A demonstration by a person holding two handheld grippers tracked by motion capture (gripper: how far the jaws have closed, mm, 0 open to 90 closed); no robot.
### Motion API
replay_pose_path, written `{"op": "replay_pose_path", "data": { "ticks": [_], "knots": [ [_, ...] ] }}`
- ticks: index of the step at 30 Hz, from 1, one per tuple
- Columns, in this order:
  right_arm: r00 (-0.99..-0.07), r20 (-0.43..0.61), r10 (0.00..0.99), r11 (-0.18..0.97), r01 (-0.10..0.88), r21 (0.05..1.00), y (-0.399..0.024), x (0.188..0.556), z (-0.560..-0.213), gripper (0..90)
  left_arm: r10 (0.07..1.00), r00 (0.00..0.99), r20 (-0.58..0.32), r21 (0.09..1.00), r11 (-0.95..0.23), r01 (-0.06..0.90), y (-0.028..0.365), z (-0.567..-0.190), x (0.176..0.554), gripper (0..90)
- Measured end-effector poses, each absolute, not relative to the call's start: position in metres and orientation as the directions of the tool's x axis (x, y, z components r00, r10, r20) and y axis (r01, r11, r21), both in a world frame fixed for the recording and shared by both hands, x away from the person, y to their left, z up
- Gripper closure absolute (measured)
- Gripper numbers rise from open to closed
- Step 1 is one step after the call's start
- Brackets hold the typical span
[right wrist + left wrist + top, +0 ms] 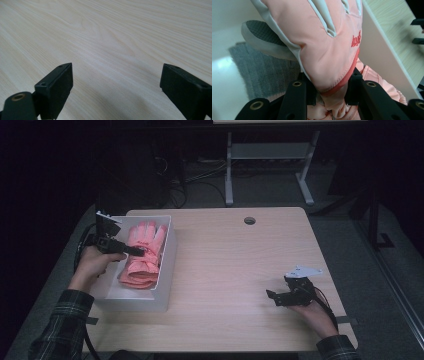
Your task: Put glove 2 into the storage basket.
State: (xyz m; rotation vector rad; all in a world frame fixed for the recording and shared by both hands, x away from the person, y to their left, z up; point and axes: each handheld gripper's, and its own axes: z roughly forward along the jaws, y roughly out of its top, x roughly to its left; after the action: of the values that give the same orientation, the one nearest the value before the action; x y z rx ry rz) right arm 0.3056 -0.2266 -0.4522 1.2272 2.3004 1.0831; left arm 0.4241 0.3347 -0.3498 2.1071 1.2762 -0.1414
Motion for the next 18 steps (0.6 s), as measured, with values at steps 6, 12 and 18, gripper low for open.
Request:
{"op": "replay_pose_path", "data": {
  "ticks": [6, 12, 18],
  "knots": [
    [-0.587, 0.071, 0.807, 0.350, 0.572, 0.742, -0.227, 0.306, -0.453, 10.6, 0.761, 0.512, -0.398, 0.434, -0.335, 0.836, 0.328, -0.368, 0.427, 67.7],
    [-0.591, 0.069, 0.804, 0.355, 0.569, 0.742, -0.226, 0.306, -0.453, 10.4, 0.762, 0.500, -0.411, 0.415, -0.331, 0.847, 0.324, -0.381, 0.430, 67.0],
    [-0.587, 0.073, 0.806, 0.351, 0.573, 0.741, -0.226, 0.306, -0.453, 10.4, 0.755, 0.489, -0.436, 0.407, -0.319, 0.856, 0.324, -0.393, 0.432, 65.9]
  ]
}}
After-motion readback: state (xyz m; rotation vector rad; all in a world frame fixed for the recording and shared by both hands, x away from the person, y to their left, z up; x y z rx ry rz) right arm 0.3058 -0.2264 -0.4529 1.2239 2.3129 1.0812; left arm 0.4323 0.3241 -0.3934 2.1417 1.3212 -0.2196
